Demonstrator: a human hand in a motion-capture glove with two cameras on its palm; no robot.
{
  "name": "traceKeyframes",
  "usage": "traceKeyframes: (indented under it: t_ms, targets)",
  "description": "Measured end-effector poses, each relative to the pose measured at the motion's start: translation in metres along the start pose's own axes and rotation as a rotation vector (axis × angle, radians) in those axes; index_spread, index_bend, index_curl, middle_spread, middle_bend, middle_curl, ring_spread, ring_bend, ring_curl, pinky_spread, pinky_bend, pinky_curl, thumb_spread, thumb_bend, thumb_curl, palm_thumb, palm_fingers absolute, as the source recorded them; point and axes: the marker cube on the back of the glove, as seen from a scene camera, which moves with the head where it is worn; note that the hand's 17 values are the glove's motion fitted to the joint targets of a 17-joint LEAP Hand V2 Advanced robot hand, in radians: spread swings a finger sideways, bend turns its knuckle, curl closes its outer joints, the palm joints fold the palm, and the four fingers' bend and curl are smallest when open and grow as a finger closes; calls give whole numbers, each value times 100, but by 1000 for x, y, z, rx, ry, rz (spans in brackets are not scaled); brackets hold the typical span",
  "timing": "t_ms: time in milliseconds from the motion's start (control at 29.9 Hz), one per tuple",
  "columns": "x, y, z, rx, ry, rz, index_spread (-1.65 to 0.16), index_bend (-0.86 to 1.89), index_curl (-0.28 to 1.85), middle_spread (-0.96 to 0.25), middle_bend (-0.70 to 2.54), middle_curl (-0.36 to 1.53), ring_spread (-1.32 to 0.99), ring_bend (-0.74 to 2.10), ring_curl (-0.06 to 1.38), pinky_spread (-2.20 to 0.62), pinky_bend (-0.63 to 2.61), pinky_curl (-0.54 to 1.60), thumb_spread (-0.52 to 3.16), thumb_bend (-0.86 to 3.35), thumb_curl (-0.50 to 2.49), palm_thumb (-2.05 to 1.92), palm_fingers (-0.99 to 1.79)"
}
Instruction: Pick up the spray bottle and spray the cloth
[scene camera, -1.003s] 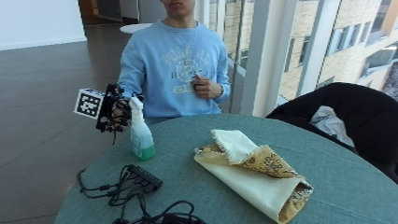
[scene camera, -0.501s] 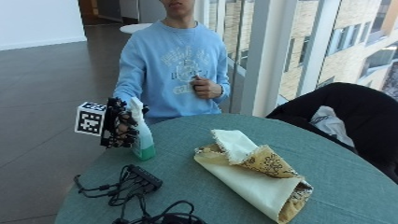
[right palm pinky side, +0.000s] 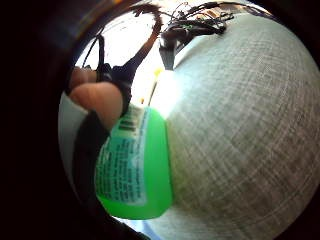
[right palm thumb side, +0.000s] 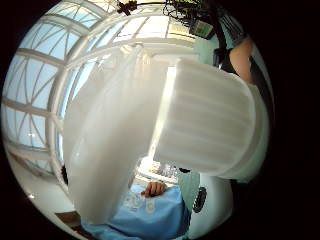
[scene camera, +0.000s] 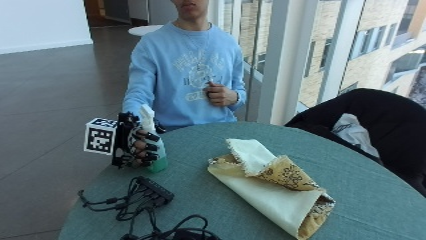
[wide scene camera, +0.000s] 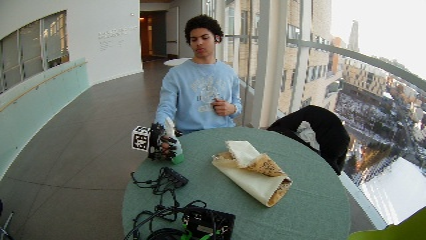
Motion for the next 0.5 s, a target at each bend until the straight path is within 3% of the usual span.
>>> traceKeyframes:
  t_ms: [267,501]
  targets:
    - [-10,-6,6,43,46,-19,-28,19,39,-11,17,39,-9,38,37,13,19,32,81,-1,48,99,111]
    - [-59,-30,17,-70,136,-37,-27,18,41,-11,18,40,-9,41,38,9,20,34,72,-3,53,99,115]
